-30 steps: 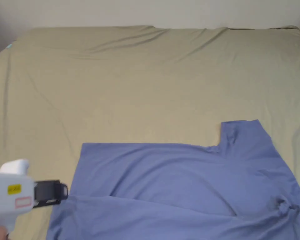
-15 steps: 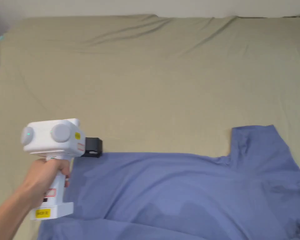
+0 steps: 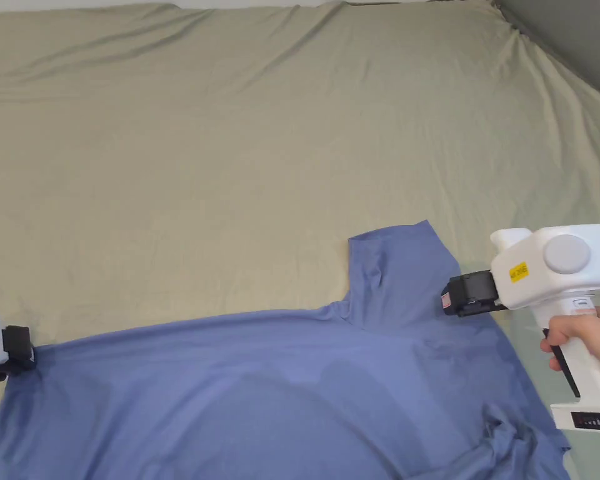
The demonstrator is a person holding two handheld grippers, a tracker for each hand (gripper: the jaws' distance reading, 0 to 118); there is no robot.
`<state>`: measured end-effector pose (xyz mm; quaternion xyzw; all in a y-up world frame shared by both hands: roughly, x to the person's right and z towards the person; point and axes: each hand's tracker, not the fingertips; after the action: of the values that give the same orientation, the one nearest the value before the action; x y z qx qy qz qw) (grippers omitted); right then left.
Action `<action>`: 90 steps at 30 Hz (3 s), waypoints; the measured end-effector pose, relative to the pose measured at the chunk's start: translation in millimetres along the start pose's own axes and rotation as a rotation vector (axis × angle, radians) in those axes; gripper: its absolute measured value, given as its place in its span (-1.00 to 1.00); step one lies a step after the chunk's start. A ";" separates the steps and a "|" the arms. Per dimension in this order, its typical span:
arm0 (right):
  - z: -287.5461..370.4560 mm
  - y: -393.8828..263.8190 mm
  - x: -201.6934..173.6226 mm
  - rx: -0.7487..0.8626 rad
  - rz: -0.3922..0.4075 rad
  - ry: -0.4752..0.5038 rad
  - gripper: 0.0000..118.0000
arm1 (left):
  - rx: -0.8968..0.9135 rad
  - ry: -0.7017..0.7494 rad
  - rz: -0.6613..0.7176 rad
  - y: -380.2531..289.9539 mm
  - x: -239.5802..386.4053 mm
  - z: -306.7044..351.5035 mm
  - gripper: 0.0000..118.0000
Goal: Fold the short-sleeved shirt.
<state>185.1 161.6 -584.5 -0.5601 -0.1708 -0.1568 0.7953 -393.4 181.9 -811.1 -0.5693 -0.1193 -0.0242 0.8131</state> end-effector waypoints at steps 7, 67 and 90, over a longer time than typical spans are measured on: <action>27.0 -14.9 0.8 0.094 0.002 0.035 -1.00 | -0.007 -0.012 0.016 5.5 -5.1 11.8 -0.90; 190.5 -311.4 -14.2 0.281 -0.280 0.153 -1.00 | 0.137 -0.303 0.274 -236.3 -164.9 137.1 -1.00; 188.8 -296.5 -40.4 0.212 -0.269 0.139 -1.00 | -0.100 -0.595 0.121 -205.7 -156.6 65.7 -0.97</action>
<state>0.3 246.3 -294.9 -0.4328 -0.2044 -0.2813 0.8317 -592.3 155.9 -635.3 -0.5968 -0.3166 0.1865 0.7133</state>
